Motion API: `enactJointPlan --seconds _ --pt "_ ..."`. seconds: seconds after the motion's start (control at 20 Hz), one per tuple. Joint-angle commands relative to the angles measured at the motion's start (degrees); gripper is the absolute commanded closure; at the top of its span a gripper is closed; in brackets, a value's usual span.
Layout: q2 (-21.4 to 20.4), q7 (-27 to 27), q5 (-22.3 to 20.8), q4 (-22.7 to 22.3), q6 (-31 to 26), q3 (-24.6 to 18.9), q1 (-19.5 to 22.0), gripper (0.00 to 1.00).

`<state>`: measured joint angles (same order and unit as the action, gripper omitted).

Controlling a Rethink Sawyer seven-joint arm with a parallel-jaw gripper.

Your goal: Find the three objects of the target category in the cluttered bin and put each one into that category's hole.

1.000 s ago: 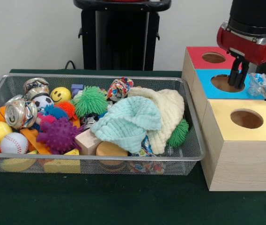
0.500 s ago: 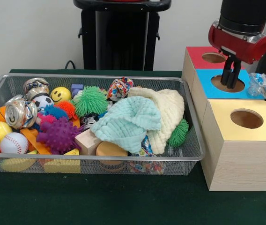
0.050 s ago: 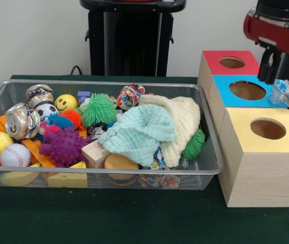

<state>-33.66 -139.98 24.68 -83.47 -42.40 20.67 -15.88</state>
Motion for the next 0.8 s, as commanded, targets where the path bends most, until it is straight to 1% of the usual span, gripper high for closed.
enactJointPlan --seconds 0.05,0.25,0.45,0.65,0.8 --pt "-6.7 -3.7 -2.0 -11.4 -2.3 -3.3 -0.8 1.00" --pt "-9.9 -1.8 -2.3 -15.9 -0.8 -3.4 -0.7 1.00" --pt "-12.0 -0.1 -2.0 -19.6 1.5 -4.4 0.5 1.00" --pt "-12.2 1.0 -1.7 -22.6 6.1 -6.2 1.9 1.00" --pt "-12.2 0.9 -1.8 -23.9 7.9 -6.9 2.2 1.00"
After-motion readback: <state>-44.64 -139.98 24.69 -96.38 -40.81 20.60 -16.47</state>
